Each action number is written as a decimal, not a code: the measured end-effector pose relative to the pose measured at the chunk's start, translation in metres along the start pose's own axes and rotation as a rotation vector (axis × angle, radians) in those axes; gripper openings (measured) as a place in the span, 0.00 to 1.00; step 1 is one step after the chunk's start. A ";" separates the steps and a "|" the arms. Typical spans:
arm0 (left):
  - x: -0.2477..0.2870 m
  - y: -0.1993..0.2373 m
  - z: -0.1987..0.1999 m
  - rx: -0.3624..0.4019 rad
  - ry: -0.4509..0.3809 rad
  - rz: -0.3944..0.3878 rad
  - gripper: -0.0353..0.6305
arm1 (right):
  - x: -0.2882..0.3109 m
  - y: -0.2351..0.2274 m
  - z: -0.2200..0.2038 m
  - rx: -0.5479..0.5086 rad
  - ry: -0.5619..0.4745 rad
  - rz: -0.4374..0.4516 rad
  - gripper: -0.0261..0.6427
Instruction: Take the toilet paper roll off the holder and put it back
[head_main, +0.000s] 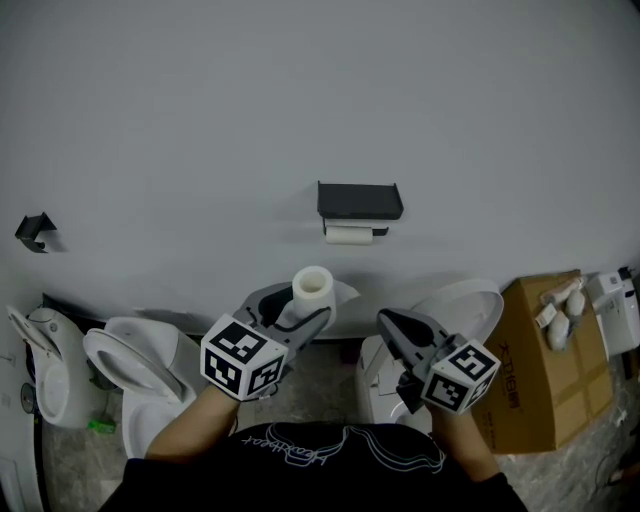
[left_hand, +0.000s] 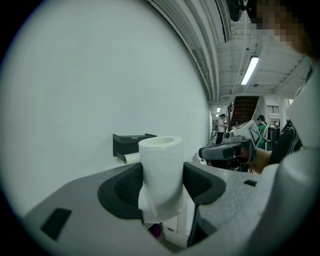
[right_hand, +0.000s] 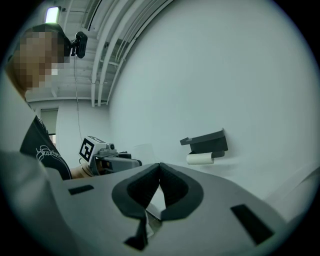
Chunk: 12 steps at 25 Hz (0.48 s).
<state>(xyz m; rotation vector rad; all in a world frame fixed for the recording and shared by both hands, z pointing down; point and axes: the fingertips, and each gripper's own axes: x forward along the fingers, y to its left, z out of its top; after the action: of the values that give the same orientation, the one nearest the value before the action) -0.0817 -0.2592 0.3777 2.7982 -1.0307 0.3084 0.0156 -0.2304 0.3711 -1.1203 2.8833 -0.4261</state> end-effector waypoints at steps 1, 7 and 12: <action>0.002 0.000 0.004 0.003 -0.006 -0.004 0.43 | 0.000 -0.003 0.001 -0.002 -0.001 -0.002 0.04; 0.015 0.001 0.029 0.032 -0.041 -0.028 0.43 | -0.002 -0.019 0.007 -0.008 -0.009 -0.015 0.04; 0.027 0.003 0.053 0.063 -0.070 -0.040 0.43 | 0.001 -0.029 0.017 -0.018 -0.019 -0.014 0.04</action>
<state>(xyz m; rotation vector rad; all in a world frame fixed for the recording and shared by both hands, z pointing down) -0.0559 -0.2897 0.3327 2.9012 -0.9946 0.2434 0.0358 -0.2559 0.3628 -1.1407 2.8706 -0.3879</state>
